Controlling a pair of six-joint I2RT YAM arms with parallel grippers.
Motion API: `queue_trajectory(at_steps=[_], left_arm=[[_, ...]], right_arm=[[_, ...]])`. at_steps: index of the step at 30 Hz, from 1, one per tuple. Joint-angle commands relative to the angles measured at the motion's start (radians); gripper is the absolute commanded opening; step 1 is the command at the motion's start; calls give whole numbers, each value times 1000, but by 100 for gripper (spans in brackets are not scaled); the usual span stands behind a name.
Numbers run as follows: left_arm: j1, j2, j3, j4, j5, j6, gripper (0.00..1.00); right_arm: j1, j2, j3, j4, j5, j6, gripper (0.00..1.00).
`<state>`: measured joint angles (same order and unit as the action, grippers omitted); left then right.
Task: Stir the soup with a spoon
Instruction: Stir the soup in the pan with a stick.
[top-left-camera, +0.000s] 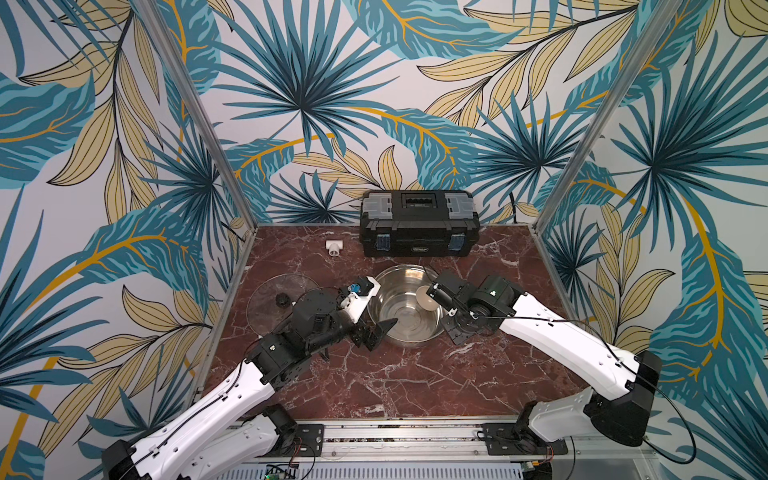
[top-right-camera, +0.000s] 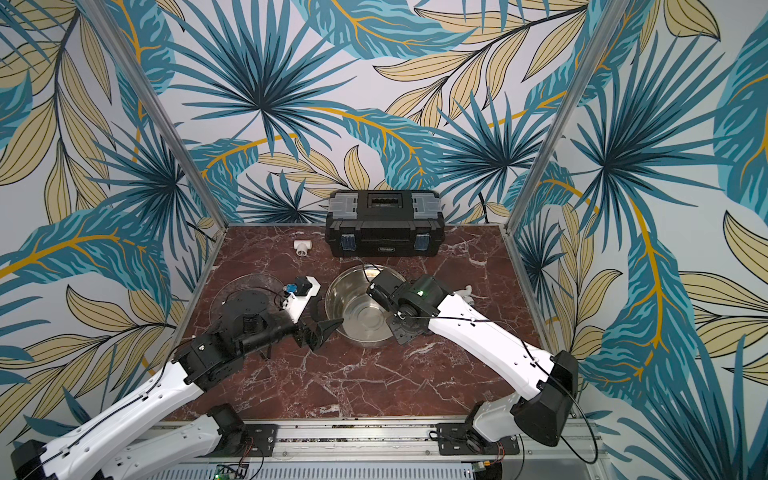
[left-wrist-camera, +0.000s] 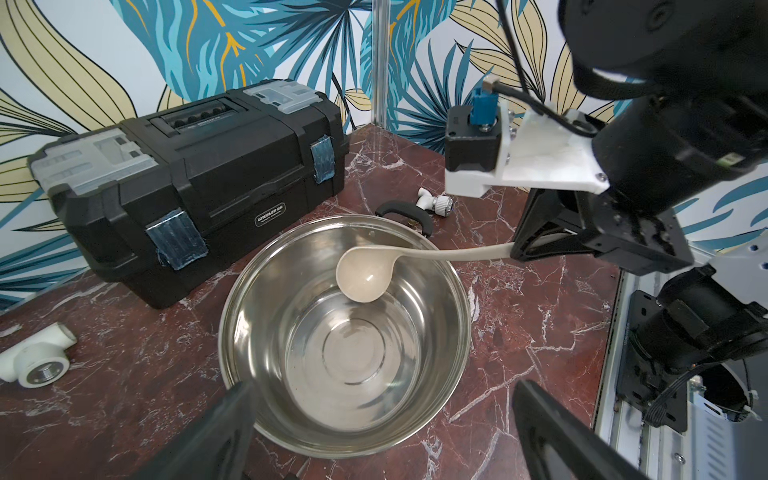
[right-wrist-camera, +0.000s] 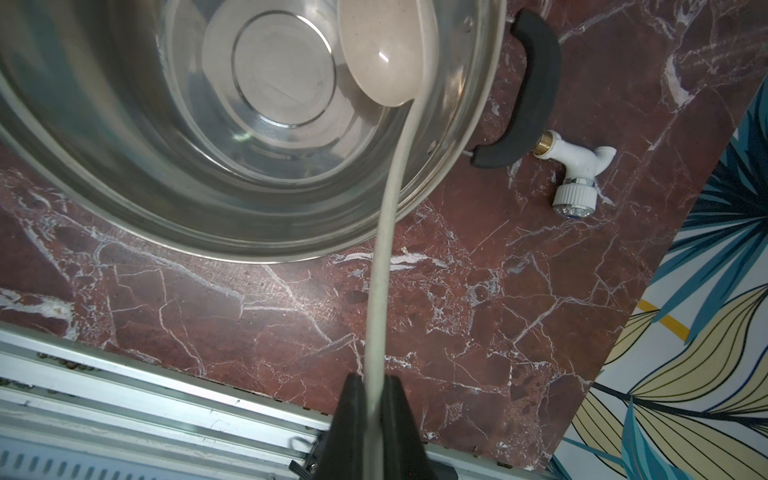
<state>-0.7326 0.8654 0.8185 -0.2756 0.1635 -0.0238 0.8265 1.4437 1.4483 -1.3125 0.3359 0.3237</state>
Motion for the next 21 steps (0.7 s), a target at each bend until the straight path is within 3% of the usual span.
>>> queue_trajectory(at_steps=[1,11,21], left_arm=[[-4,-16,42,7,-9,-14,100],[-4,-14,39,16,-10,-22,100],[-5,-14,37,1,-11,-22,100]], right_arm=[[-6,47,45,27,28,-22,0],[-4,151,155,109,-140,-41,0],[20,84,100,94,-296,-67,0]])
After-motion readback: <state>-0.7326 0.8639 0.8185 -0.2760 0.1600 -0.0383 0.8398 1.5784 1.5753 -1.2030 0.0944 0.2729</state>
